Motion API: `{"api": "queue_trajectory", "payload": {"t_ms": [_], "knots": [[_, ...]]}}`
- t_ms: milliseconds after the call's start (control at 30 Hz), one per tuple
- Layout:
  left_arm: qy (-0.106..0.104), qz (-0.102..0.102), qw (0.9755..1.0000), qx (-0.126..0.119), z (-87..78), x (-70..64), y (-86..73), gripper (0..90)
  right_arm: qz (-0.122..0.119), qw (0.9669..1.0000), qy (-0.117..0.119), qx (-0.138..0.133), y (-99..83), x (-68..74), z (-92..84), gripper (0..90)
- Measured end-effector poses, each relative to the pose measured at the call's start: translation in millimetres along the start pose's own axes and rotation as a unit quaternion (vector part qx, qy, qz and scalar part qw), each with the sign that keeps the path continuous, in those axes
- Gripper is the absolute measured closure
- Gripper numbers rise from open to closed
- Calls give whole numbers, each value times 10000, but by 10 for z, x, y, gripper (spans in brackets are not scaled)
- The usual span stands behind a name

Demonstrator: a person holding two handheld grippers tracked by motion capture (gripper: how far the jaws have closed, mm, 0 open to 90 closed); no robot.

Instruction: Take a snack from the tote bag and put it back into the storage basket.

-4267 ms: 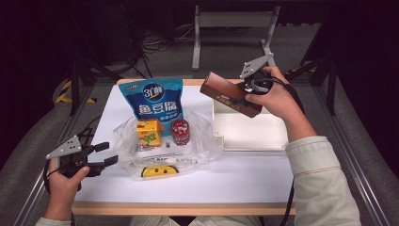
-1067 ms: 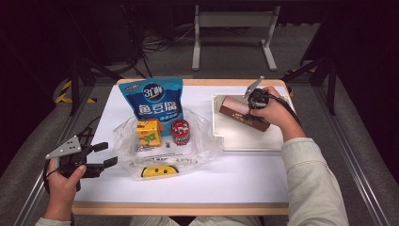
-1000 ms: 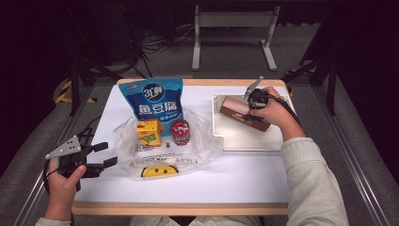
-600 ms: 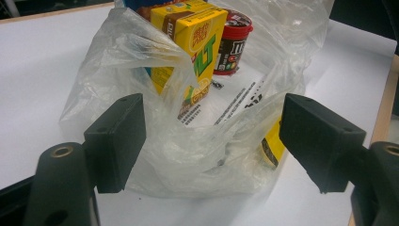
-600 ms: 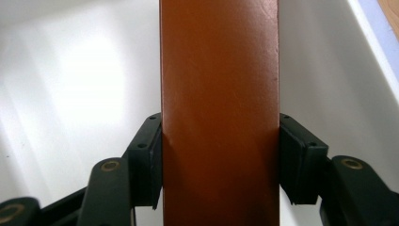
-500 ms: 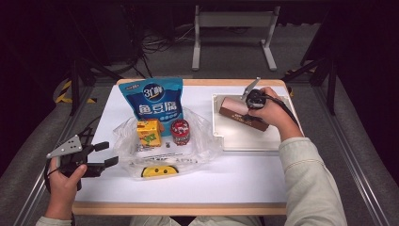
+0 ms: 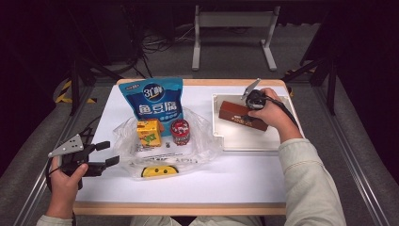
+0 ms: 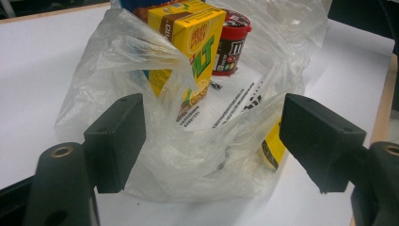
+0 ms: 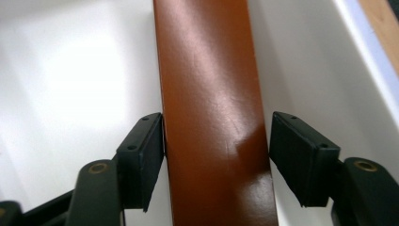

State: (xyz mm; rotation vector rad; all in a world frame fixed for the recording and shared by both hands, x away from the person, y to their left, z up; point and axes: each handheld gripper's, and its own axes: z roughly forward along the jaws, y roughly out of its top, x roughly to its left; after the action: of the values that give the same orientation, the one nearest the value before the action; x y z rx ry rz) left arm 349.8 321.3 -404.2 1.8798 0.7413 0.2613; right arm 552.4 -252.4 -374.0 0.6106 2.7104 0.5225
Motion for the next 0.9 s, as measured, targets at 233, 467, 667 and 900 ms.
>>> {"api": "queue_trajectory", "payload": {"t_ms": [233, 467, 667, 900], "knots": [[-39, 37, 10000, -7, 34, 7, 25, 238, 259, 9983, -64, -526, -40, 35, -164, 312], [-52, 40, 10000, -4, 54, 8, 41, 238, 509, 9927, -13, -1097, -89, 139, -355, 453], [-90, 107, 9999, 11, 63, 10, 46, 238, 614, 9884, 127, -1384, -154, 241, -438, 627], [-127, 94, 9999, 35, 67, -1, 43, 239, 1064, 9758, 446, -1859, -257, 399, -461, 892]]}}
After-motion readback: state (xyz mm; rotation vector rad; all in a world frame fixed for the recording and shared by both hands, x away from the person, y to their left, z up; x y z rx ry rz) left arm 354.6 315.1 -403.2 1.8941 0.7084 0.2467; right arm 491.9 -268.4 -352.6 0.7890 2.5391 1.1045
